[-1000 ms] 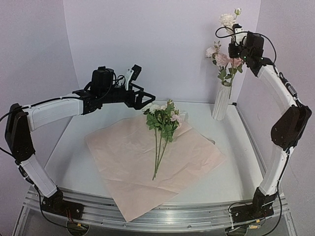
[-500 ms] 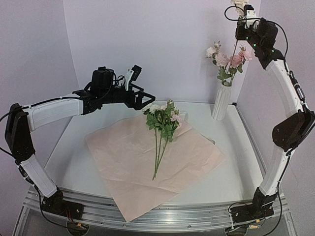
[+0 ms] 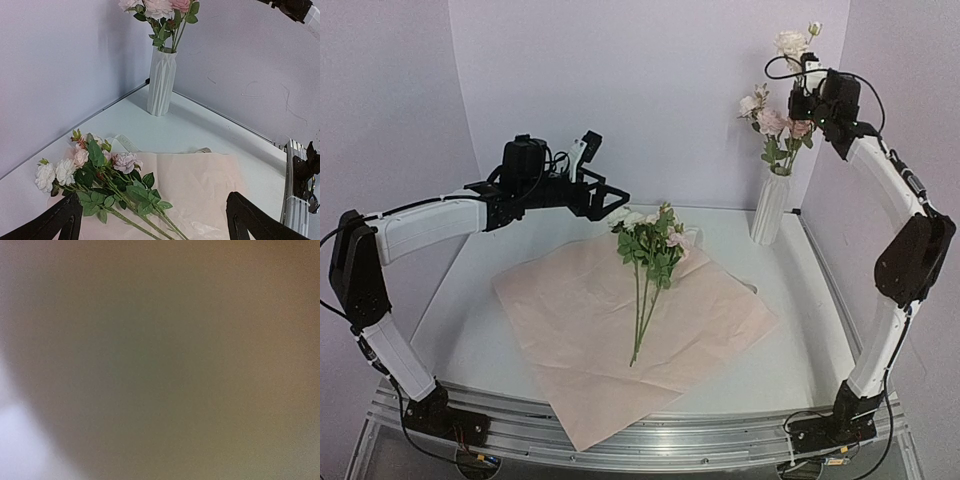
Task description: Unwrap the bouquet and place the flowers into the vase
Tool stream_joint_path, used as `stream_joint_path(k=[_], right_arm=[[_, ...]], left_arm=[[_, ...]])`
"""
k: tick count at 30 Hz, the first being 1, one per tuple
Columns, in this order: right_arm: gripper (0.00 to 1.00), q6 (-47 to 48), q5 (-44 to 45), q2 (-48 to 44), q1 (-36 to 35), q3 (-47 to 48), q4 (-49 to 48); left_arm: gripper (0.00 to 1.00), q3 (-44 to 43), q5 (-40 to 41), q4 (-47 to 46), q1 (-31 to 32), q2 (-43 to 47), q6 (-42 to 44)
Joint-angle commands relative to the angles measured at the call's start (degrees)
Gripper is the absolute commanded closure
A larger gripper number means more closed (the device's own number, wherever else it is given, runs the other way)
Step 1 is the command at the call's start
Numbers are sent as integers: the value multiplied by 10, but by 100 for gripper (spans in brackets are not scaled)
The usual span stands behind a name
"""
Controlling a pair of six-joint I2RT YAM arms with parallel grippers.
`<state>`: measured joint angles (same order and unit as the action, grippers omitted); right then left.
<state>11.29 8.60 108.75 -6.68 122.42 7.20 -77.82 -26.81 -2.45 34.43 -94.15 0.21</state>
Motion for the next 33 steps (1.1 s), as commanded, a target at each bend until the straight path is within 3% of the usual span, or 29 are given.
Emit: stream_joint_path(k=[1, 6, 7, 12, 18, 24, 30, 33], right_arm=[[73, -34, 0, -9, 8, -40, -8], [15, -49, 18, 3, 10, -29, 35], [10, -49, 23, 3, 9, -26, 40], [6, -47, 27, -7, 9, -13, 75], [5, -51, 34, -44, 9, -36, 93], [21, -37, 16, -23, 9, -18, 94], [67, -24, 37, 50, 12, 54, 93], [80, -28, 26, 58, 14, 39, 92]], left_arm=[[1, -4, 7, 7, -4, 2, -13], [9, -17, 28, 56, -4, -21, -57], [11, -27, 36, 73, -4, -31, -64], [29, -88, 79, 165, -4, -95, -107], [32, -128, 79, 218, 8, -160, -149], [32, -160, 79, 224, 26, -215, -165], [33, -176, 89, 222, 28, -225, -155], [33, -170, 90, 219, 28, -218, -153]])
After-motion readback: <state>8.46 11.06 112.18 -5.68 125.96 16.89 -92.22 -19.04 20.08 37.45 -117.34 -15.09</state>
